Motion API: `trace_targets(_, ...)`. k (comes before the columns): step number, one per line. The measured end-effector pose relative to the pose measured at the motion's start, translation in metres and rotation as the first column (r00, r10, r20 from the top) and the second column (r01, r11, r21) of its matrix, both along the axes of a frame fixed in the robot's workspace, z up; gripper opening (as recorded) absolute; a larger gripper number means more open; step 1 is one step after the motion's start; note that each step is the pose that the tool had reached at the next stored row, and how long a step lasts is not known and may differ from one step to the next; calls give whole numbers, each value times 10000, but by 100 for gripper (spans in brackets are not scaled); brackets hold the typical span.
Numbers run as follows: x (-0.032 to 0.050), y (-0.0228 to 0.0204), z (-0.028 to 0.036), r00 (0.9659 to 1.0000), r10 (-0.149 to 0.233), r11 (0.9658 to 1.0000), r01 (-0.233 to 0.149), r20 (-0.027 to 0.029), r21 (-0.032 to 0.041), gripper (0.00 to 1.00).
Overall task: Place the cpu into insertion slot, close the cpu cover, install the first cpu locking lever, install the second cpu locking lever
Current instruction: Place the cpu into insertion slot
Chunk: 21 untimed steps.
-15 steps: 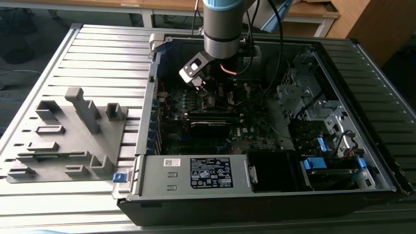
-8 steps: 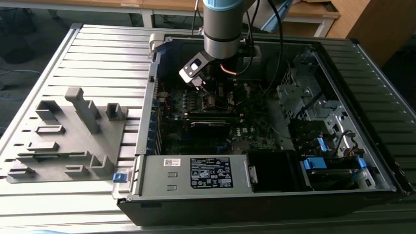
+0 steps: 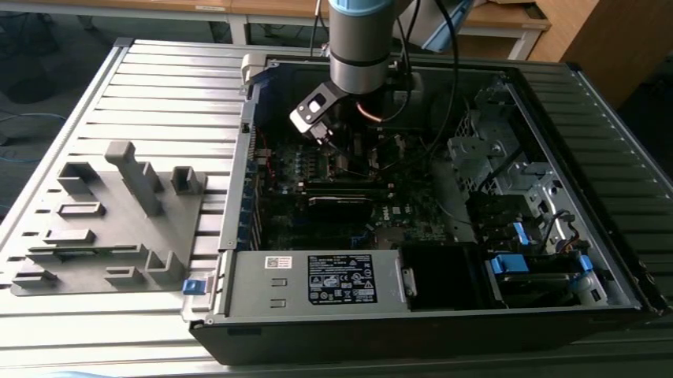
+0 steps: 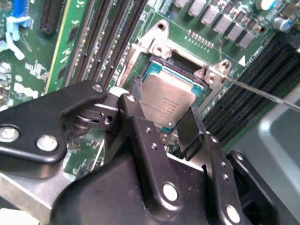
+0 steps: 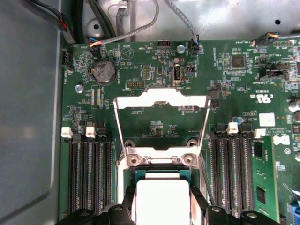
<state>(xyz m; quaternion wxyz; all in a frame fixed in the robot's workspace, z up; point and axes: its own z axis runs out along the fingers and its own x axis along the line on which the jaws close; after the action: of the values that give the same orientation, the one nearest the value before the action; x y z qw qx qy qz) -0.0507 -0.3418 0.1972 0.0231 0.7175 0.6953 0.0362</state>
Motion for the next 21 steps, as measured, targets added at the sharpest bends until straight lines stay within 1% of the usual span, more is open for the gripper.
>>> trace_targets(1,0,0,13,10000,0,10000,0,-2,-2,54)
trace_targets(4,0,0,13,10000,0,10000,0,-1,0,54)
trace_targets(13,1,-1,-10,10000,1,10000,-1,-4,1,54)
trace_targets(17,1,0,-35,10000,1,10000,-1,-3,3,54)
trace_targets(21,1,-1,-44,10000,0,10000,0,-6,-1,54)
